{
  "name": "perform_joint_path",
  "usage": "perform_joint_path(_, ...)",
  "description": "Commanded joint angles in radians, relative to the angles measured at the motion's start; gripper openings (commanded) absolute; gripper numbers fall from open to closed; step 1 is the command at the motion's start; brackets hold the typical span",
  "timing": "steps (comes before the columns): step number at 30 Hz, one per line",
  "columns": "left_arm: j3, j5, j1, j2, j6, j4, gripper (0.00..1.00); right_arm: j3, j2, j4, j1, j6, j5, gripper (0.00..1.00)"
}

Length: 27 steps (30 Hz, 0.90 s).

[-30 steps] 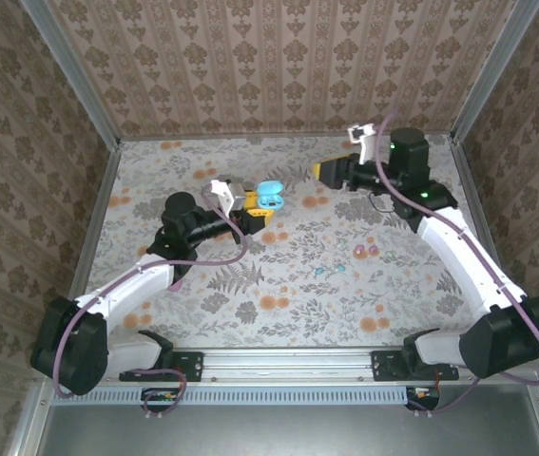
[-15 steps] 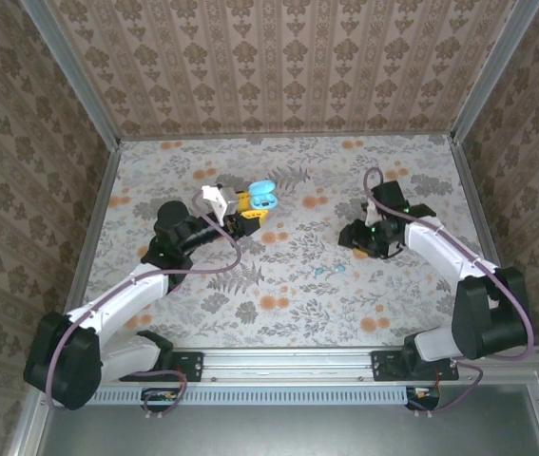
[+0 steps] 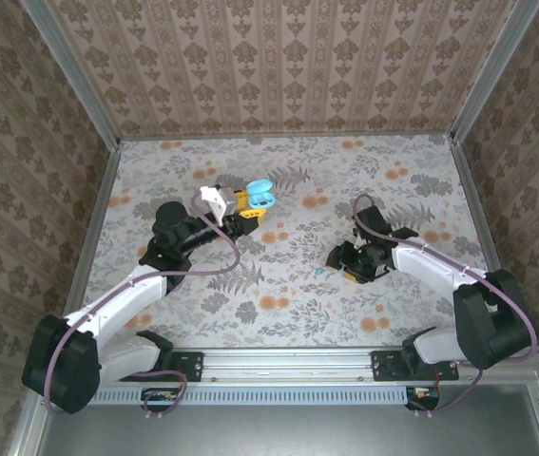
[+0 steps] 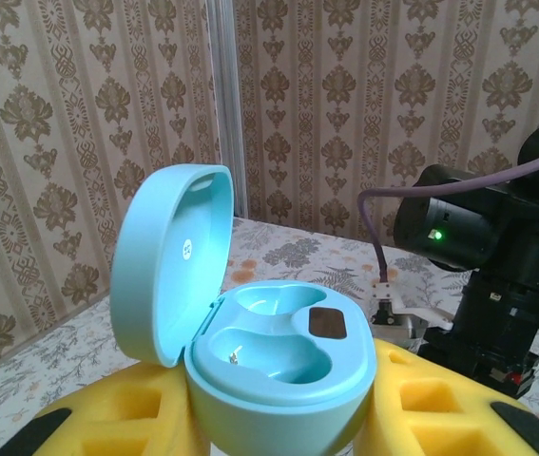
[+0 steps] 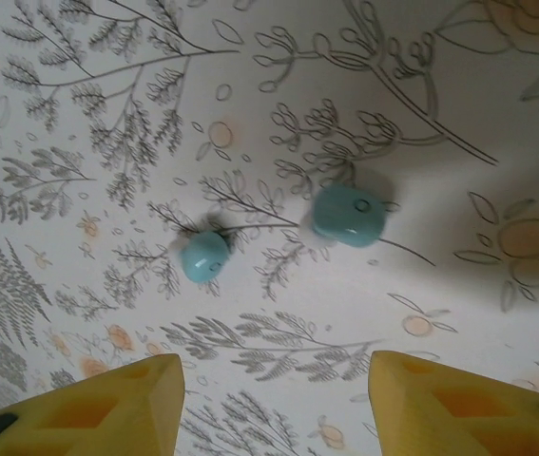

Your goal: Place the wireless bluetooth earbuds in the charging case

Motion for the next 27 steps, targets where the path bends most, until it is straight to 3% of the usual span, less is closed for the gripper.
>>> perform_joint_path(1,0.002,-0.001,0.007,-0.007,0.019,0.001,0.23,-0.016,0.053,0.062,0.011,0.060,0.017,0.56)
perform_joint_path(27,0.020,-0.003,0.014,-0.005,0.024,-0.039,0.23,-0.008,0.128,0.116,0.021,0.093,0.125,0.54)
